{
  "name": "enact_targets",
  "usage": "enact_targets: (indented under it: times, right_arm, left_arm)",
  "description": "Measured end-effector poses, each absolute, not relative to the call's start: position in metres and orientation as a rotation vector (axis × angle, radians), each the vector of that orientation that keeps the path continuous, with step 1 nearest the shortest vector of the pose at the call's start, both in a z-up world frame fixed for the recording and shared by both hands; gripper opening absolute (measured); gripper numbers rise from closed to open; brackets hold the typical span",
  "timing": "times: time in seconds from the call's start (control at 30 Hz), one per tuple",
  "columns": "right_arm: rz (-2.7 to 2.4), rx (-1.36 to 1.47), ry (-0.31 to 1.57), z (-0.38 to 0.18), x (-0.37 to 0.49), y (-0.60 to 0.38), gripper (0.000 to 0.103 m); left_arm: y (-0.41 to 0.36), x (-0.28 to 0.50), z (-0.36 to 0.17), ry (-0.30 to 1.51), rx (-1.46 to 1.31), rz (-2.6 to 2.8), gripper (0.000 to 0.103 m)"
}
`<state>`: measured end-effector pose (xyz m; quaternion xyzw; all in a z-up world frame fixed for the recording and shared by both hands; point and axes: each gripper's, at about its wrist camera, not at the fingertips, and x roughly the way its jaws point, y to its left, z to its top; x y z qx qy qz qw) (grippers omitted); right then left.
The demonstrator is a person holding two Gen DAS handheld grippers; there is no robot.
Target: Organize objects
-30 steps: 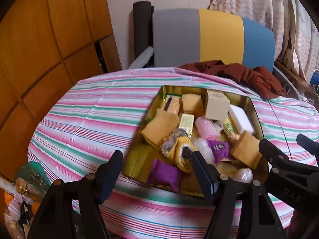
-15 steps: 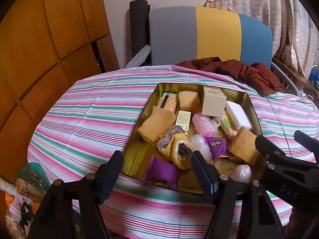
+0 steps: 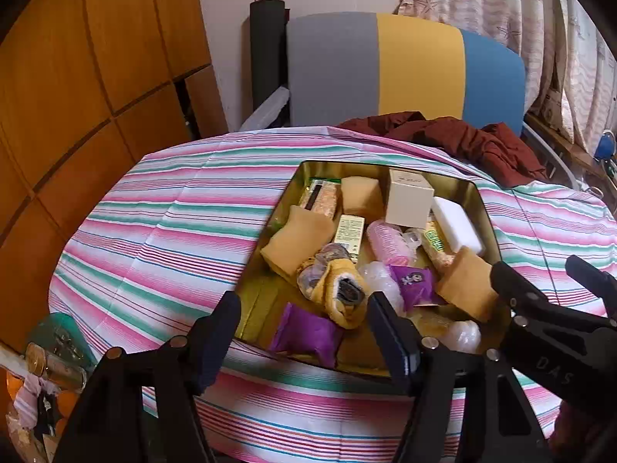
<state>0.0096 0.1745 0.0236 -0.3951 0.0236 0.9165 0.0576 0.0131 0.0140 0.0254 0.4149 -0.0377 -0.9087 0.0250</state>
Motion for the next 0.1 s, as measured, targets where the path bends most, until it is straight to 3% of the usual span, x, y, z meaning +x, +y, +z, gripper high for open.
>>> enact_targets:
  times: [0.1]
  right_arm:
    - [2.776,-1.201,0.077,0.0224,0.0094,0.1763,0.103]
  left_arm:
    - [0.0134,0.0126,0.0237,-0.124,1.279,-2.794,0.068]
